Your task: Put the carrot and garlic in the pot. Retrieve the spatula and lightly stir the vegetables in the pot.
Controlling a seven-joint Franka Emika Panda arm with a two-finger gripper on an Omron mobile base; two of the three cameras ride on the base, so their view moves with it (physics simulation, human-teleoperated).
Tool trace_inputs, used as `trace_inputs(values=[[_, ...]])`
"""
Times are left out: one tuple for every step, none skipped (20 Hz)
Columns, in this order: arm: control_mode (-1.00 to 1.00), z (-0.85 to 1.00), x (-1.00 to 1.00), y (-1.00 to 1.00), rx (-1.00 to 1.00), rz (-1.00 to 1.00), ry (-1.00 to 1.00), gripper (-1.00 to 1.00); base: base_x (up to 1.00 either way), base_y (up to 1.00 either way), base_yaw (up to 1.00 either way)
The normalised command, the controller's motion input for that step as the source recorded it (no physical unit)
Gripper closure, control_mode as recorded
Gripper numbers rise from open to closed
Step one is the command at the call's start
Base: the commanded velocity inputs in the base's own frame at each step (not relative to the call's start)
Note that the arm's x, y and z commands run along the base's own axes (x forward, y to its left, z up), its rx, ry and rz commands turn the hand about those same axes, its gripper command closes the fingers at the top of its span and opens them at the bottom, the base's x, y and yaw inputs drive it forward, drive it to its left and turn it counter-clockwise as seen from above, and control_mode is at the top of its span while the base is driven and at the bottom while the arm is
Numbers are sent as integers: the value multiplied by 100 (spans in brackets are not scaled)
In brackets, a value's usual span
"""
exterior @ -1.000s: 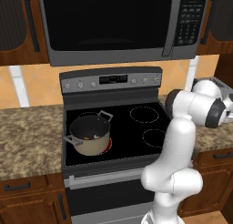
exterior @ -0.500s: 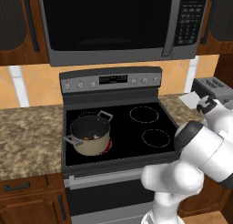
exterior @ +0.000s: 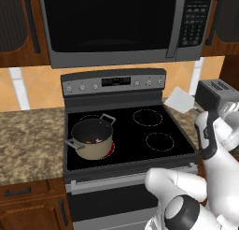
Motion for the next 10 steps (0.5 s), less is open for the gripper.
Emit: trace_inputs(values=[[-100, 79, -51, 33, -55, 41, -29, 100, 0, 0, 0], [-100, 78, -51, 36, -56, 41, -28, 100, 0, 0, 0], [-100, 76, -49, 35, -57, 41, -28, 100, 0, 0, 0], [-100, 78, -48, 35, -59, 40, -28, 100, 0, 0, 0], [-100, 77, -43, 36, -60, 39, -27, 100, 0, 0, 0], [-100, 77, -39, 46, -60, 39, -27, 100, 0, 0, 0], [-100, 78, -39, 52, -61, 39, -30, 100, 0, 0, 0], [-100, 77, -41, 59, -63, 39, -31, 100, 0, 0, 0], [-100, 78, -42, 64, -63, 39, -32, 100, 0, 0, 0], [-100, 78, -45, 63, -65, 39, -34, 100, 0, 0, 0]])
